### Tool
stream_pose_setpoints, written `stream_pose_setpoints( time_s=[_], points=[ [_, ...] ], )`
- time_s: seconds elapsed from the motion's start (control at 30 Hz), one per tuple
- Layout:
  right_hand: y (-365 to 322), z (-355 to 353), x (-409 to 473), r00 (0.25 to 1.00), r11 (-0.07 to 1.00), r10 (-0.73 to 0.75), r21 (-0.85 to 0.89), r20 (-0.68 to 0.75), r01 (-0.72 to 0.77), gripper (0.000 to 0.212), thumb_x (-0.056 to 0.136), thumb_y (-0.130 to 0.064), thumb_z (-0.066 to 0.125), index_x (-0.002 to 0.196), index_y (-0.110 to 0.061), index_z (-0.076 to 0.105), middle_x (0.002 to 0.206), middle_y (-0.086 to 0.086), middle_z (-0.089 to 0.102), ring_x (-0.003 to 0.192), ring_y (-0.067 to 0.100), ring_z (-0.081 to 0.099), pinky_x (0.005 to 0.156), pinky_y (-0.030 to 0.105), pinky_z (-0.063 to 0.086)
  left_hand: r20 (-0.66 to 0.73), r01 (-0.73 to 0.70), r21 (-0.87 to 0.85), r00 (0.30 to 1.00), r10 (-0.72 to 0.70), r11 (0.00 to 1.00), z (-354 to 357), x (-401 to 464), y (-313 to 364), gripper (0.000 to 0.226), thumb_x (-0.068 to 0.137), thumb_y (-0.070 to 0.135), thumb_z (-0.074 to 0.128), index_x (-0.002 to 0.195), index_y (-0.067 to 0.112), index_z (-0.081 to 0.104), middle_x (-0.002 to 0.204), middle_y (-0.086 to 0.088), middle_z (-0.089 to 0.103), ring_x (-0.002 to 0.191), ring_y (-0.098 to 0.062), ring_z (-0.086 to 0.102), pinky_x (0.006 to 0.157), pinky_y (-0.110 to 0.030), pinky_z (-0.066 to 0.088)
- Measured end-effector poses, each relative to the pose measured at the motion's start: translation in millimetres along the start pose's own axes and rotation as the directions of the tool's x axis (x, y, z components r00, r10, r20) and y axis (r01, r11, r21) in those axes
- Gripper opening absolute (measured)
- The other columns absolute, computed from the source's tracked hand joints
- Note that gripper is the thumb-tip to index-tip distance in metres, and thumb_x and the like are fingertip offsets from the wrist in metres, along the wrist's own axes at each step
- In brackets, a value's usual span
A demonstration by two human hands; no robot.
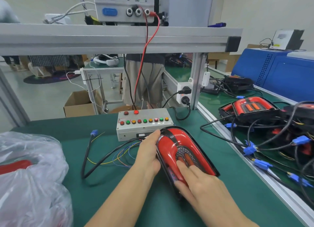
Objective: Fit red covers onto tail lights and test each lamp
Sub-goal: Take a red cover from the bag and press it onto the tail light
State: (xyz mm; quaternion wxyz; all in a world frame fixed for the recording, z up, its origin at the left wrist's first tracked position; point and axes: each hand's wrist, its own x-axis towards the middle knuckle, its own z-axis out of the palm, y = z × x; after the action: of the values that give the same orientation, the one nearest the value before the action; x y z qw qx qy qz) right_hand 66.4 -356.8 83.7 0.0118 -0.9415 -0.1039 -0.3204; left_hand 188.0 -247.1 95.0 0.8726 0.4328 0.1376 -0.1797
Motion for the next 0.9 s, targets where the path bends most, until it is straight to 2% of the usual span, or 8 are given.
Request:
stream_pose_setpoints(
  time_s=[0.13,0.27,0.4,0.53,0.63,0.7,0.8,0.9],
  points=[
    [-5.4,7.8,3.7,0.998,1.000,0.015,-0.019,-0.053,-0.016,0.042,0.063,-0.035,0.073,0.094,-0.007,0.078,0.063,0.000,0.065,0.035,0.018,0.055,0.028,0.023,0.033,0.014,-0.025,-0.058,1.000,0.026,0.998,0.9,-4.9,-2.1,0.032,0.088,0.026,0.065,0.112,0.004,0.067,0.105,-0.022,0.069,0.093,-0.036,0.068,0.089,-0.052,0.053],
    [-8.3,14.2,5.7,0.998,1.000,0.016,-0.013,-0.058,-0.016,0.050,0.057,-0.032,0.092,0.096,-0.004,0.077,0.068,0.003,0.069,0.043,0.018,0.062,0.029,0.022,0.038,0.025,-0.034,-0.083,0.999,0.036,0.996,-1.5,-5.1,-6.6,0.033,0.086,0.027,0.067,0.113,0.008,0.068,0.108,-0.020,0.070,0.104,-0.037,0.065,0.092,-0.055,0.051],
    [-10.5,19.7,2.9,0.997,0.999,0.044,0.007,-0.057,-0.043,0.061,0.043,-0.032,0.097,0.094,-0.003,0.078,0.069,0.006,0.070,0.042,0.018,0.062,0.027,0.023,0.039,0.060,-0.062,-0.078,0.996,0.067,0.995,-4.8,-6.6,-11.2,0.036,0.081,0.026,0.070,0.114,0.012,0.067,0.105,-0.018,0.071,0.097,-0.036,0.068,0.088,-0.052,0.054],
    [-16.6,19.5,2.4,0.997,0.998,0.062,0.020,-0.045,-0.061,0.067,0.037,-0.039,0.098,0.093,-0.005,0.079,0.069,0.006,0.071,0.040,0.017,0.062,0.030,0.024,0.040,0.099,-0.159,0.004,0.983,0.158,0.987,-5.2,-8.6,-12.1,0.055,0.061,0.001,0.075,0.112,0.016,0.066,0.092,-0.016,0.074,0.074,-0.029,0.072,0.069,-0.041,0.060],
    [-11.6,6.1,-2.6,0.991,0.970,0.118,0.207,0.066,-0.129,0.060,0.064,-0.062,0.075,0.106,-0.018,0.075,0.085,-0.004,0.066,0.055,0.012,0.064,0.044,0.023,0.047,0.049,-0.183,-0.017,0.982,0.183,0.983,-5.4,-7.3,-7.1,0.048,0.069,-0.009,0.070,0.112,0.013,0.067,0.087,-0.014,0.074,0.068,-0.026,0.070,0.067,-0.039,0.060],
    [-0.8,-4.9,-10.5,0.936,0.820,0.307,0.453,0.170,-0.351,0.039,0.077,-0.066,0.056,0.099,-0.037,0.069,0.086,-0.014,0.059,0.065,0.003,0.058,0.059,0.016,0.047,0.024,-0.203,-0.037,0.979,0.204,0.978,-7.0,-7.0,0.6,0.046,0.071,-0.009,0.068,0.112,0.012,0.067,0.089,-0.015,0.073,0.066,-0.025,0.069,0.066,-0.039,0.060],
    [17.2,-9.3,-22.5,0.699,0.353,0.608,0.660,0.377,-0.663,0.045,0.060,-0.069,0.067,0.087,-0.033,0.062,0.075,-0.010,0.058,0.059,0.002,0.054,0.069,0.014,0.047,0.007,-0.231,-0.081,0.973,0.232,0.970,-8.5,-10.4,11.6,0.042,0.073,-0.005,0.070,0.109,0.017,0.069,0.097,-0.018,0.072,0.068,-0.025,0.070,0.069,-0.042,0.060],
    [18.9,-3.9,-22.6,0.479,-0.226,0.401,0.591,0.781,-0.774,0.098,0.049,-0.053,0.086,0.133,-0.019,0.048,0.113,0.001,0.067,0.083,0.010,0.071,0.089,0.040,0.055,0.007,-0.252,-0.111,0.967,0.254,0.961,-3.1,-15.7,10.5,0.039,0.074,-0.005,0.069,0.103,0.020,0.070,0.097,-0.016,0.073,0.067,-0.023,0.069,0.069,-0.042,0.060]
  ],
)
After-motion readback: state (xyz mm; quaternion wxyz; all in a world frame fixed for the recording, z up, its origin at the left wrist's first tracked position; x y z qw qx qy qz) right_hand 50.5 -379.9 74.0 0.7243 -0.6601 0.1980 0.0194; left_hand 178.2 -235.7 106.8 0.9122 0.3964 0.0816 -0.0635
